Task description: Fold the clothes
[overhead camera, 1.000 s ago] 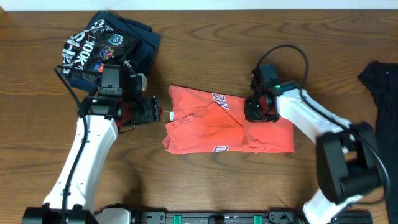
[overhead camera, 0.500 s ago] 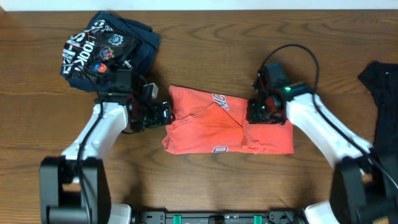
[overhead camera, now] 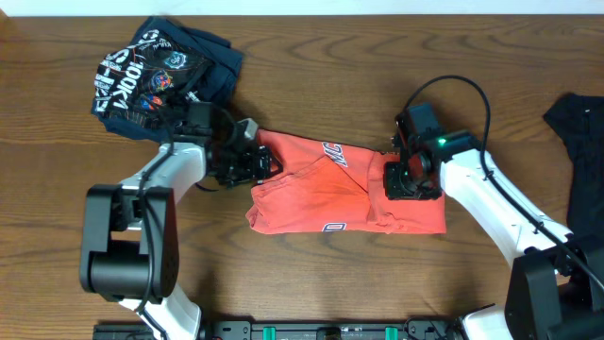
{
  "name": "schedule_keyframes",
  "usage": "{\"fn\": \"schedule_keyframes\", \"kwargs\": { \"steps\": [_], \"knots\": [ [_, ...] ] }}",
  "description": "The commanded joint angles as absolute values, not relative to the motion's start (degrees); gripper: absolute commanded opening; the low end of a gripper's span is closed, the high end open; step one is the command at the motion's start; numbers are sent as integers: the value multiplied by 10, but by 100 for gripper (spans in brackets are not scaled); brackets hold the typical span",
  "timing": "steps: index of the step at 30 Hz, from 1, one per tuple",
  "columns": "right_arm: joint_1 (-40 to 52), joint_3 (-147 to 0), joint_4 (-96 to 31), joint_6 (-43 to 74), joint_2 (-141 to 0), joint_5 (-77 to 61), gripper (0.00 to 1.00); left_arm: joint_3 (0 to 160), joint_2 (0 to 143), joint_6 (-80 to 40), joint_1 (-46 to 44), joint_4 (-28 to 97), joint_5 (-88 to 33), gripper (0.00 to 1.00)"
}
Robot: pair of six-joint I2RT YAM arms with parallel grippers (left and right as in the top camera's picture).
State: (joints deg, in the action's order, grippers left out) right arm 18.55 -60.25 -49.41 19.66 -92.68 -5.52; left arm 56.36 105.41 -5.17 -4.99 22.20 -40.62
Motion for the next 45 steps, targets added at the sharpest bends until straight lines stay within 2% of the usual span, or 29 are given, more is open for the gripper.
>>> {"fn": "schedule_keyframes", "kwargs": {
  "steps": [1,8,11,13,16,20,28,33,37,45],
  "knots": [
    [188,-567,-470,225,-930,-28,33,546,1095,-43,-90,223,-396,77],
    [188,-494,-383,268,-930,-28,28,546,1095,-50,-147,228,-341,63],
    [188,-478,-364,268,-930,-29,27,546,1095,-50,-151,229,-338,46],
    [188,-477,-366,268,-930,-30,27,546,1095,-50,-149,230,-338,26],
    [187,-479,-366,267,-930,-30,24,548,1095,-50,-143,236,-338,6],
    [180,-496,-385,265,-924,-31,23,573,1086,-50,-124,288,-330,6],
    [142,-570,-461,226,-847,-30,23,726,1020,4,-109,542,-174,6],
    [118,-585,-473,226,-809,-32,23,822,994,4,-122,629,-143,6],
    [113,-584,-482,226,-806,-32,22,862,994,-12,-167,651,-143,6],
    [112,-584,-487,226,-806,-32,21,862,1011,-93,-319,586,-143,6]
  ]
}}
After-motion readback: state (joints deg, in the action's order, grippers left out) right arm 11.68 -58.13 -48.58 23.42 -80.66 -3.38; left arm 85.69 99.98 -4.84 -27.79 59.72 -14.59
